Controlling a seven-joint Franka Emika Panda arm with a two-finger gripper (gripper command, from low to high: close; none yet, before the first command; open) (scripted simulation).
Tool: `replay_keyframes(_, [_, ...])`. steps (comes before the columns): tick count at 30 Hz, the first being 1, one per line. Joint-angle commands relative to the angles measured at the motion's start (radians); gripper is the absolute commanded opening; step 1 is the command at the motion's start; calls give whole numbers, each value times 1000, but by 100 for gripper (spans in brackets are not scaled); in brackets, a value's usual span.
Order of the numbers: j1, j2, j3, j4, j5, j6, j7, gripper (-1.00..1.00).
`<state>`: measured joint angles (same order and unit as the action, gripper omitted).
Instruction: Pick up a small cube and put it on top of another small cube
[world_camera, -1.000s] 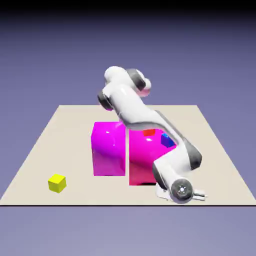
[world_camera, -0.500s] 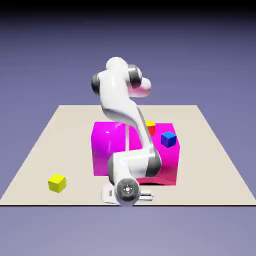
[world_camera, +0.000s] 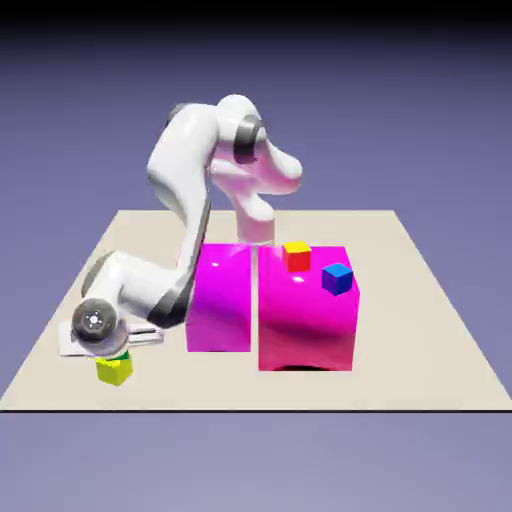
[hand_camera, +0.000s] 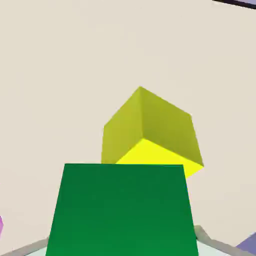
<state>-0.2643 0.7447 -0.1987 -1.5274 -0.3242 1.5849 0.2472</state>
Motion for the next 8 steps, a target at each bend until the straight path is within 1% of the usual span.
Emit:
replay_keyframes(1, [-6, 4, -2, -36, -6, 41, 7, -100])
replay_keyframes(4, [-23, 15, -7, -137, -18, 154, 28, -100])
replay_keyframes(5, [-23, 15, -7, -137, -18, 154, 28, 100])
replay_keyframes(6, [-23, 15, -7, -137, -18, 154, 28, 100])
replay_keyframes(8, [-11, 7, -3, -64, -9, 73, 13, 100])
